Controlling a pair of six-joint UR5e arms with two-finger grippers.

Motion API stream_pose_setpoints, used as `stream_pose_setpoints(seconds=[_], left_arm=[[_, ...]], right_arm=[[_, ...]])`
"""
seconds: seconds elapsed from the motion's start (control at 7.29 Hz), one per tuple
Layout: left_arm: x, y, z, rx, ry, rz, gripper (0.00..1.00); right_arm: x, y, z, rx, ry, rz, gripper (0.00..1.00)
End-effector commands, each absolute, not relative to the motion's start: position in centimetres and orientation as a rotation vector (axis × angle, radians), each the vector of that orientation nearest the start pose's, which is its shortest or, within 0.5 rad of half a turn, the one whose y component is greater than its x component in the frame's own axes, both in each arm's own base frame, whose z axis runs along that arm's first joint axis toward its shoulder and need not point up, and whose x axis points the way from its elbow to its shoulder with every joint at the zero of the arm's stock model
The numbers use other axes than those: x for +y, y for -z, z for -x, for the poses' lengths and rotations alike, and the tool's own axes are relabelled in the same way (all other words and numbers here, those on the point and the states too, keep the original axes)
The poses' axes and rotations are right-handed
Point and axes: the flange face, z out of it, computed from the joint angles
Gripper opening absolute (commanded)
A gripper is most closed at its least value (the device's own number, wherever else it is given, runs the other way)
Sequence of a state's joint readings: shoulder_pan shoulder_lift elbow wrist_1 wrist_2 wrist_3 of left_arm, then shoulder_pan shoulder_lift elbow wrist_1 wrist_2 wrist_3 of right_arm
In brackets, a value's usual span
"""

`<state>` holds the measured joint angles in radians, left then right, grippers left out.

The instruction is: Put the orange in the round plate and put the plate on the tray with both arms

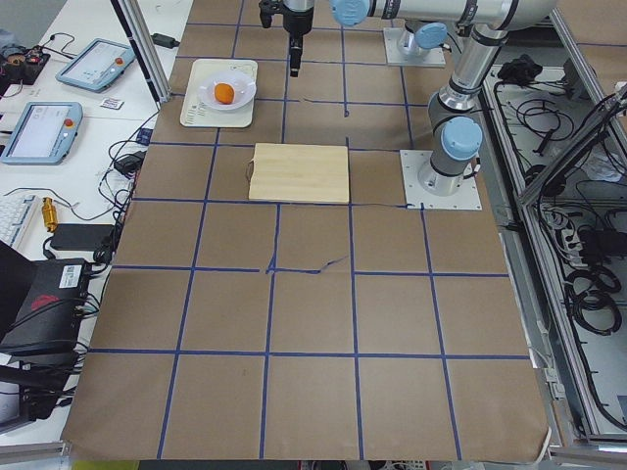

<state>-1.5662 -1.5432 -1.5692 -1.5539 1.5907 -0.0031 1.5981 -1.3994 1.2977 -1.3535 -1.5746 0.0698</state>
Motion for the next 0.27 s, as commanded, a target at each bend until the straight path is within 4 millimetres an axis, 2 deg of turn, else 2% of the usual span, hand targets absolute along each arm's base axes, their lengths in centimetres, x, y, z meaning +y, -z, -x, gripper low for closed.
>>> stream_pose_setpoints(seconds=[0.0, 0.14], left_arm=[[-48.49, -50.39, 12.98, 3.121, 0.072, 0.010, 1.00], [-48.51, -50.39, 12.91, 3.121, 0.072, 0.013, 1.00]], right_arm=[[-54.45, -51.48, -14.63, 3.146, -0.166, -0.077, 1.00], [-54.62, -51.12, -14.64, 3.144, -0.173, -0.075, 1.00]])
